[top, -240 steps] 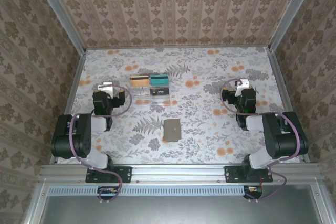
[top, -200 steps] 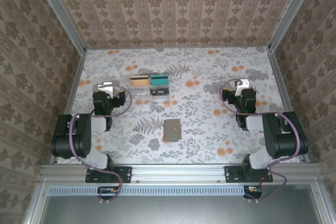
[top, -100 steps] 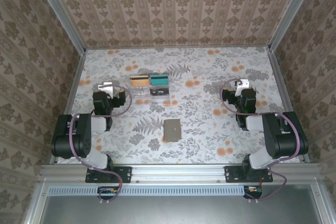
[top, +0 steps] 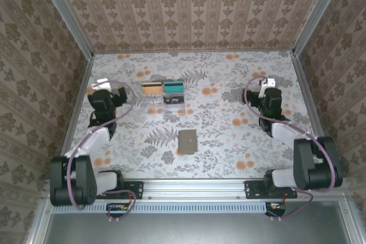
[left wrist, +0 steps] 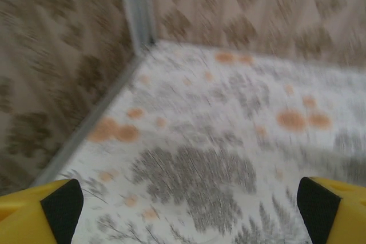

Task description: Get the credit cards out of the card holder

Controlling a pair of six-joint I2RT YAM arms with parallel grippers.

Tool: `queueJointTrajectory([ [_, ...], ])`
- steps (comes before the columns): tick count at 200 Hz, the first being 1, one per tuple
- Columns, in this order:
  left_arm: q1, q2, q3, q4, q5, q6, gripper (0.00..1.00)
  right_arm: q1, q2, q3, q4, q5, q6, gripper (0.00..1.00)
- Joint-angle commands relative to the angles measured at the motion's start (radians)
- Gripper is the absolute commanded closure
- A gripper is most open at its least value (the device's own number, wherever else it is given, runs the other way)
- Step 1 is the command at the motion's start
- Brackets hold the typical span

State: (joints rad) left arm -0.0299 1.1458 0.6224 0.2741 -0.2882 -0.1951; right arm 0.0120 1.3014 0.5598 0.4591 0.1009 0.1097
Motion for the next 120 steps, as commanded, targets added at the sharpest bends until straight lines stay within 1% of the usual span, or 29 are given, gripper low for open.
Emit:
queueJointTrajectory([
  [1, 0.023, -0.110, 0.179, -0.551, -0.169, -0.381, 0.00, 0.005, -0.122, 0.022, -0.169, 0.033, 0.132, 0.00],
  [13, 0.039, -0.156, 0.217, -0.647, -0.042, -0.395, 0.00, 0.005, -0.181, 0.027, -0.219, 0.039, 0.263, 0.00],
  [23, 0.037, -0.199, 0.213, -0.663, 0.050, -0.403, 0.00, 0.004, -0.221, 0.057, -0.326, 0.071, 0.396, 0.00],
  [32, 0.027, -0.244, 0.189, -0.671, 0.098, -0.428, 0.00, 0.003, -0.244, 0.087, -0.430, 0.102, 0.490, 0.00],
  [38, 0.015, -0.277, 0.165, -0.666, 0.126, -0.437, 0.00, 0.001, -0.252, 0.099, -0.457, 0.089, 0.508, 0.00],
  [46, -0.014, -0.319, 0.134, -0.659, 0.155, -0.446, 0.00, 0.001, -0.259, 0.104, -0.462, 0.036, 0.494, 0.00],
  [60, -0.092, -0.384, 0.081, -0.672, 0.155, -0.459, 0.00, 0.006, -0.278, 0.105, -0.468, -0.071, 0.485, 0.00],
  [74, -0.197, -0.429, 0.032, -0.689, 0.134, -0.483, 0.00, 0.039, -0.299, 0.104, -0.485, -0.117, 0.484, 0.00],
  [94, -0.365, -0.458, -0.037, -0.703, 0.076, -0.539, 0.00, 0.137, -0.324, 0.126, -0.565, -0.101, 0.446, 0.00],
  [104, -0.466, -0.452, -0.073, -0.691, 0.061, -0.567, 0.00, 0.205, -0.333, 0.139, -0.618, -0.060, 0.430, 0.00],
  [120, -0.586, -0.429, -0.110, -0.693, 0.016, -0.619, 0.01, 0.327, -0.335, 0.159, -0.691, -0.015, 0.403, 0.00],
])
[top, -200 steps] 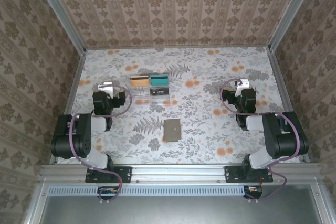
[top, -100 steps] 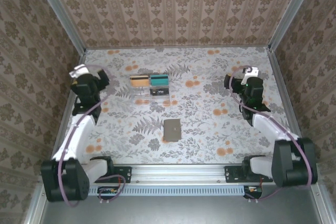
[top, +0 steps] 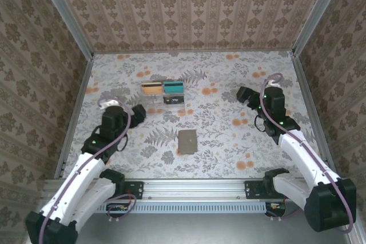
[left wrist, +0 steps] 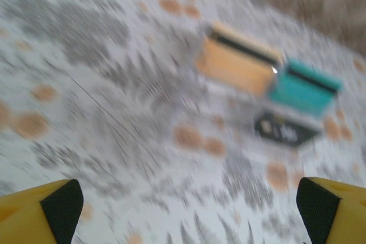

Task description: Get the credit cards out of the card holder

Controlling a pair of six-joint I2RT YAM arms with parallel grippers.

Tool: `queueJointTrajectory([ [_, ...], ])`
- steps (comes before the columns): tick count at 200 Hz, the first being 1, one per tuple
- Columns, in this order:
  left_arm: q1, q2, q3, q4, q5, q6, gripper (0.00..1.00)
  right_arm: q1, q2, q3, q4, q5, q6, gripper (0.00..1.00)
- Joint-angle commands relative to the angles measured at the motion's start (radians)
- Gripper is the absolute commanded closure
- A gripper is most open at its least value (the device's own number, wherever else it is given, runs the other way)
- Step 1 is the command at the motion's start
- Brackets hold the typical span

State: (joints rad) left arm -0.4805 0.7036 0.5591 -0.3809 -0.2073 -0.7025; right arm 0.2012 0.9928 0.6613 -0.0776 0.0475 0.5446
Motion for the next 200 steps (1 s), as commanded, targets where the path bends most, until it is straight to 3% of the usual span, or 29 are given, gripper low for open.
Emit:
queueJointTrajectory([
  [1, -0.146, 0.015, -0.049, -0.037, -0.069, -0.115, 0.01, 0.145, -0.026, 0.058, -0.157, 0.041, -0.033, 0.00],
  [22, -0.324, 0.056, -0.094, -0.014, -0.181, -0.174, 0.01, 0.309, -0.012, 0.068, -0.229, 0.123, -0.023, 0.00],
  [38, -0.418, 0.092, -0.102, -0.024, -0.248, -0.224, 0.00, 0.446, 0.016, 0.070, -0.253, 0.196, 0.005, 0.08],
  [68, -0.512, 0.118, -0.128, -0.028, -0.324, -0.318, 0.00, 0.692, 0.158, 0.116, -0.297, 0.358, 0.068, 0.21],
  [100, -0.529, 0.097, -0.117, -0.136, -0.320, -0.332, 0.00, 0.848, 0.354, 0.220, -0.355, 0.426, 0.112, 0.44],
  [150, -0.530, -0.075, -0.171, -0.143, -0.279, -0.313, 0.00, 0.918, 0.619, 0.343, -0.383, 0.404, 0.138, 0.58],
  [200, -0.529, -0.187, -0.192, -0.201, -0.285, -0.319, 0.00, 0.932, 0.718, 0.401, -0.404, 0.392, 0.147, 0.56],
])
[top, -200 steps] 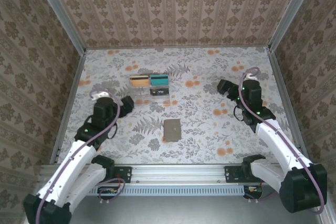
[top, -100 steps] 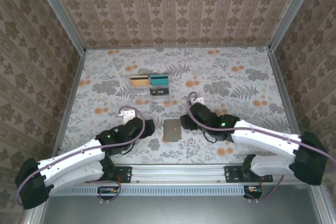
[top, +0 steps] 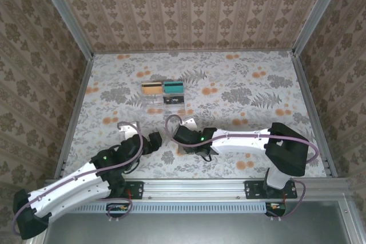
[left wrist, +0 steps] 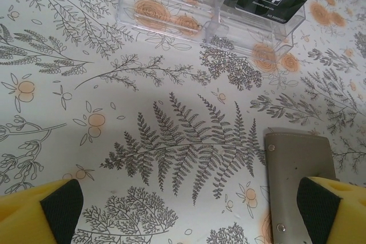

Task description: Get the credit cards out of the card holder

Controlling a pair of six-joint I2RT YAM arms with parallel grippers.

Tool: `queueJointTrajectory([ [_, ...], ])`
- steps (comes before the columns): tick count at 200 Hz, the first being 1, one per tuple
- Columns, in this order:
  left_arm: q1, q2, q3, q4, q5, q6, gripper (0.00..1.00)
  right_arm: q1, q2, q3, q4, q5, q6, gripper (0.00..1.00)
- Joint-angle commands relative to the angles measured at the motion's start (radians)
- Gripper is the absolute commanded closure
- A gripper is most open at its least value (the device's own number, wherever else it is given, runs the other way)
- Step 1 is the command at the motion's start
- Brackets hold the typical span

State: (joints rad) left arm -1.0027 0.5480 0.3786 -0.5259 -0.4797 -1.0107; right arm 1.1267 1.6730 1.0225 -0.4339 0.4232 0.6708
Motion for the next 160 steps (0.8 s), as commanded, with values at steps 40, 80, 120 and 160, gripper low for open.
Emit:
queueJointTrajectory([
  [40, -0.007, -0.037, -0.013, -0.056, -0.001, -0.009, 0.00, -0.004, 0.101, 0.054, -0.044, 0.015, 0.010, 0.55],
  [80, -0.006, -0.029, -0.011, -0.053, 0.007, -0.006, 0.00, -0.010, 0.150, 0.053, -0.030, -0.004, 0.009, 0.53],
  [120, -0.005, -0.016, -0.007, -0.045, 0.025, -0.002, 0.00, -0.018, 0.145, 0.041, -0.026, -0.006, 0.006, 0.72],
  [160, -0.005, 0.021, -0.007, 0.002, 0.062, 0.000, 0.00, -0.021, 0.110, 0.021, 0.003, -0.023, -0.010, 0.99],
])
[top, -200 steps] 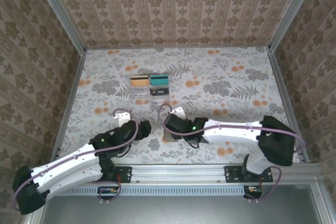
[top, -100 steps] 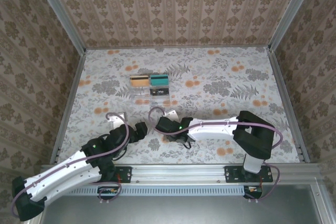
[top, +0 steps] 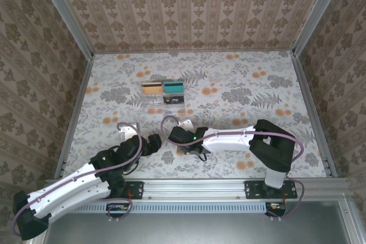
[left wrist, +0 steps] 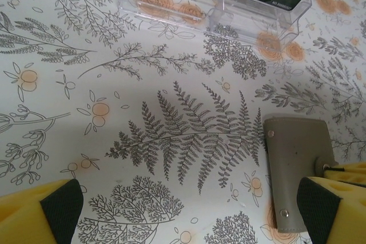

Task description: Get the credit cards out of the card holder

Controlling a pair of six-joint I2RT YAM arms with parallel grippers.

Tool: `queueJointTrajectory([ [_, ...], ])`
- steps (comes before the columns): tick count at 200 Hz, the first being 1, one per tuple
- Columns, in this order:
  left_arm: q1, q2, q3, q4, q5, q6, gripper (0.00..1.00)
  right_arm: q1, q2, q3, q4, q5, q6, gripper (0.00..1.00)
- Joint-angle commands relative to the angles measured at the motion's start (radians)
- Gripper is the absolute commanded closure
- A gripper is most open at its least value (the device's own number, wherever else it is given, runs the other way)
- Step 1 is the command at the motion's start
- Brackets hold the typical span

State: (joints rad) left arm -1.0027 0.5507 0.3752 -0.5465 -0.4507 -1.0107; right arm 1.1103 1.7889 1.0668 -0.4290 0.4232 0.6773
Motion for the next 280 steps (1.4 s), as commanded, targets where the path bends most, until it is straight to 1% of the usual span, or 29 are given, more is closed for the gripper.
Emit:
queueJointTrajectory([
  [1, -0.006, 0.020, -0.004, 0.025, 0.034, 0.001, 0.00, -0.003, -0.007, -0.023, -0.001, -0.023, -0.017, 1.00],
  [21, -0.006, 0.043, -0.013, 0.087, 0.082, -0.006, 0.04, -0.004, -0.026, -0.025, 0.005, -0.026, -0.028, 1.00],
  [29, -0.006, 0.051, -0.023, 0.125, 0.111, -0.013, 0.10, -0.004, -0.038, -0.030, 0.018, -0.034, -0.033, 1.00],
  [46, -0.006, 0.063, -0.055, 0.233, 0.178, -0.042, 0.33, -0.004, -0.069, -0.046, 0.045, -0.056, -0.044, 1.00],
  [57, -0.006, 0.072, -0.077, 0.297, 0.209, -0.062, 0.53, -0.005, -0.092, -0.058, 0.067, -0.069, -0.049, 1.00],
  [63, -0.005, 0.078, -0.083, 0.326, 0.218, -0.074, 0.61, -0.004, -0.103, -0.062, 0.073, -0.072, -0.050, 1.00],
  [68, -0.006, 0.082, -0.087, 0.340, 0.222, -0.080, 0.65, -0.004, -0.111, -0.064, 0.073, -0.070, -0.049, 1.00],
  [76, -0.004, 0.087, -0.088, 0.350, 0.224, -0.083, 0.69, -0.005, -0.116, -0.060, 0.063, -0.058, -0.050, 1.00],
  [83, -0.004, 0.090, -0.085, 0.345, 0.219, -0.084, 0.70, -0.006, -0.117, -0.050, 0.041, -0.042, -0.051, 1.00],
  [92, -0.003, 0.089, -0.084, 0.339, 0.213, -0.085, 0.67, -0.006, -0.110, -0.031, 0.012, -0.030, -0.054, 1.00],
  [96, -0.003, 0.089, -0.082, 0.338, 0.211, -0.085, 0.66, -0.006, -0.103, -0.019, 0.000, -0.028, -0.058, 0.91],
  [101, -0.001, 0.087, -0.081, 0.330, 0.210, -0.083, 0.64, -0.006, -0.091, -0.003, -0.018, -0.023, -0.059, 0.77],
  [104, -0.002, 0.086, -0.079, 0.325, 0.208, -0.082, 0.64, -0.006, -0.084, 0.007, -0.029, -0.019, -0.060, 0.72],
  [107, 0.000, 0.083, -0.078, 0.319, 0.206, -0.082, 0.63, -0.006, -0.078, 0.016, -0.037, -0.017, -0.061, 0.71],
  [120, 0.001, 0.073, -0.066, 0.286, 0.189, -0.077, 0.57, -0.006, -0.053, 0.040, -0.055, -0.011, -0.061, 0.68],
  [134, 0.000, 0.056, -0.060, 0.253, 0.174, -0.077, 0.55, -0.013, -0.028, 0.054, -0.060, -0.008, -0.059, 0.63],
  [141, 0.001, 0.045, -0.062, 0.243, 0.172, -0.078, 0.53, -0.017, -0.016, 0.060, -0.066, -0.010, -0.058, 0.61],
  [148, 0.002, 0.035, -0.064, 0.237, 0.171, -0.078, 0.50, -0.021, -0.006, 0.066, -0.071, -0.011, -0.058, 0.61],
  [190, 0.003, 0.005, -0.075, 0.219, 0.165, -0.085, 0.49, -0.038, 0.044, 0.063, -0.063, -0.038, -0.062, 0.60],
  [233, 0.003, 0.017, -0.065, 0.220, 0.168, -0.074, 0.48, -0.042, 0.085, 0.052, -0.034, -0.065, -0.072, 0.50],
  [243, 0.004, 0.022, -0.065, 0.220, 0.168, -0.074, 0.48, -0.043, 0.093, 0.054, -0.031, -0.066, -0.073, 0.51],
  [248, 0.004, 0.023, -0.065, 0.220, 0.170, -0.074, 0.48, -0.043, 0.099, 0.057, -0.031, -0.069, -0.074, 0.52],
  [267, 0.004, 0.034, -0.064, 0.229, 0.179, -0.074, 0.48, -0.044, 0.106, 0.060, -0.032, -0.077, -0.075, 0.69],
  [277, 0.004, 0.039, -0.063, 0.234, 0.182, -0.072, 0.47, -0.044, 0.098, 0.052, -0.024, -0.084, -0.076, 0.85],
  [280, 0.003, 0.042, -0.062, 0.235, 0.182, -0.072, 0.47, -0.044, 0.095, 0.049, -0.021, -0.087, -0.077, 0.88],
])
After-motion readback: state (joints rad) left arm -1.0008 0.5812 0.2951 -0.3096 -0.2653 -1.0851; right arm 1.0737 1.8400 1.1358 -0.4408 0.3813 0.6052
